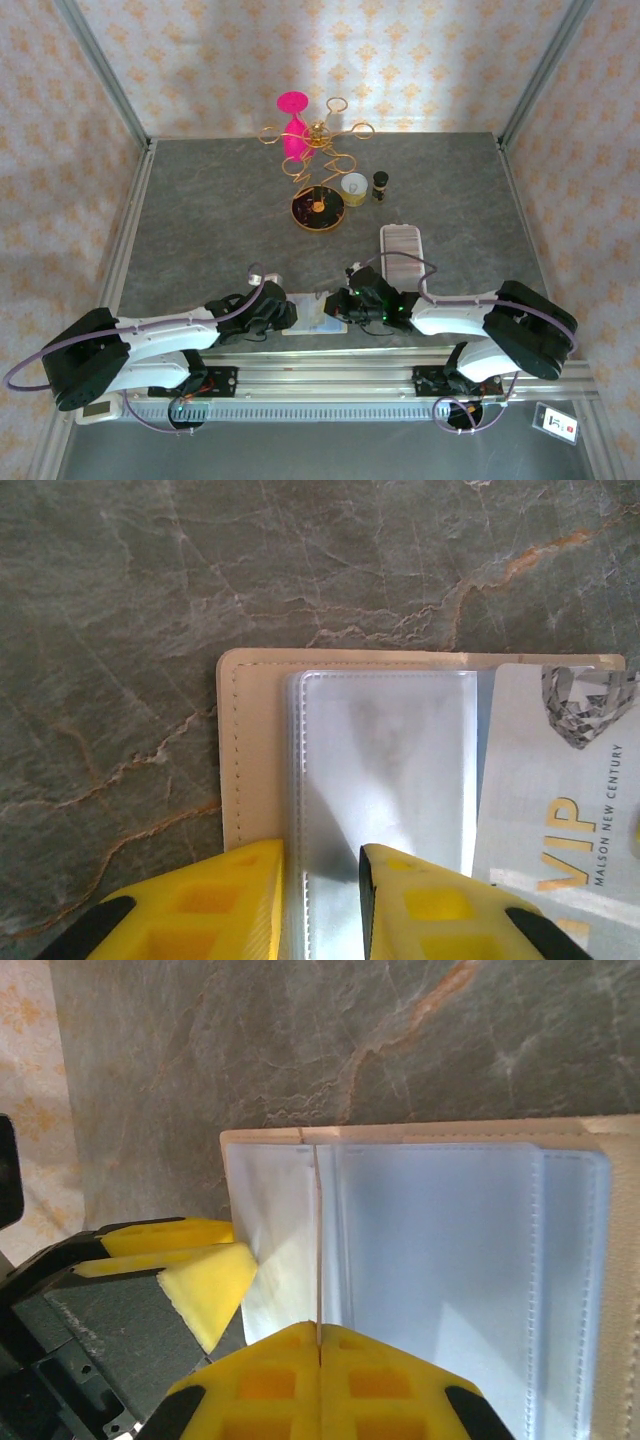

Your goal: Put the credit cards into the card holder

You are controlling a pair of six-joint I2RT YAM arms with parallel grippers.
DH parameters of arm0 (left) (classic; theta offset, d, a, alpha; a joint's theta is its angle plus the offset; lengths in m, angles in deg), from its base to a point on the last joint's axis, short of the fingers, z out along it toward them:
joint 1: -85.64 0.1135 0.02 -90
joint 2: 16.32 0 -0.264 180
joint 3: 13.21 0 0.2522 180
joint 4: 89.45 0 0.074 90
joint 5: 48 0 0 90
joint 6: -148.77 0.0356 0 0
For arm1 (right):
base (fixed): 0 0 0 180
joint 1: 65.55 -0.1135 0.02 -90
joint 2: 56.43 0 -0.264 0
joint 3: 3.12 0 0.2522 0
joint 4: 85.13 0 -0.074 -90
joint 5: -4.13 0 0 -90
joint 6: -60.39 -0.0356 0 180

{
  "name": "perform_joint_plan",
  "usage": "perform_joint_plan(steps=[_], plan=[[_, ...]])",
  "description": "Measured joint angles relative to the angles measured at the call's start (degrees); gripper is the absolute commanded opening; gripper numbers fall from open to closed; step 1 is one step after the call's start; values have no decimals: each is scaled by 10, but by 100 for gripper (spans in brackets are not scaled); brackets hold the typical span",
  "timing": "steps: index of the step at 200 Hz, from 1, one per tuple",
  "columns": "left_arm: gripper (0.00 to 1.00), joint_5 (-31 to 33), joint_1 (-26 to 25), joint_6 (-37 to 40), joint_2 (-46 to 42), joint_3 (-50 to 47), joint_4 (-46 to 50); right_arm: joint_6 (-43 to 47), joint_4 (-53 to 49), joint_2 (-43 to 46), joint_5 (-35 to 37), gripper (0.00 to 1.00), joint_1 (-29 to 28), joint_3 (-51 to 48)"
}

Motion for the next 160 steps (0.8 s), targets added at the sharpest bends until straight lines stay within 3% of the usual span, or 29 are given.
perform_joint_plan(steps=[160], plan=[[27,0,0,0,0,-2,-2,-18,41,-10,-4,0,-9,-17]])
